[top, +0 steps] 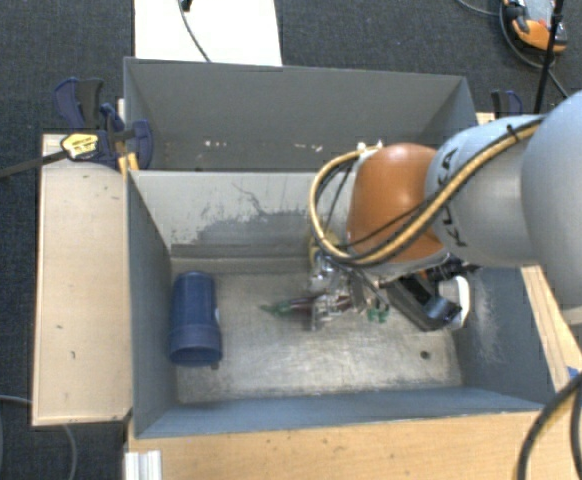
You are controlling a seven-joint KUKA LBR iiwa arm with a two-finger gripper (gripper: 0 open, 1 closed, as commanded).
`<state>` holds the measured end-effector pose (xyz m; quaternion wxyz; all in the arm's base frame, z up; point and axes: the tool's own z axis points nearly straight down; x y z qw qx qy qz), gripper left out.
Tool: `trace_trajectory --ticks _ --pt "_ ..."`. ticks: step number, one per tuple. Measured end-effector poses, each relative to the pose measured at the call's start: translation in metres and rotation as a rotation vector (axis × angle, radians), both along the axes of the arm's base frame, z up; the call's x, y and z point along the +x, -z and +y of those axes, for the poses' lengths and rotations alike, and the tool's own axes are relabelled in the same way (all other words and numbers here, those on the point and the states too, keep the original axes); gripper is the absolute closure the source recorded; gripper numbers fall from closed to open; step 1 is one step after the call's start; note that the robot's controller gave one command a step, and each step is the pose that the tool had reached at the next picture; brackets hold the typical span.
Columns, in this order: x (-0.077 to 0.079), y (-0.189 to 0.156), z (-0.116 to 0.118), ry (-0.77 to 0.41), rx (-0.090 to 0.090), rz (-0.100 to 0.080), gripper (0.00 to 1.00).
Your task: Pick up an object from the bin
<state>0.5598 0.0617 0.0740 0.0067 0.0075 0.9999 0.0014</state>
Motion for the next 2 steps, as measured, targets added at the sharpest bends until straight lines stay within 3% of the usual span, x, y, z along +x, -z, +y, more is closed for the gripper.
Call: trace_trajectory --ticks 1,2 --pt "-0.0044 -0.1031 -0.001 0.002 -0.002 0.011 1.0" --pt "-0.0044 -0.103 -0.001 0.003 -0.002 0.011 1.0"
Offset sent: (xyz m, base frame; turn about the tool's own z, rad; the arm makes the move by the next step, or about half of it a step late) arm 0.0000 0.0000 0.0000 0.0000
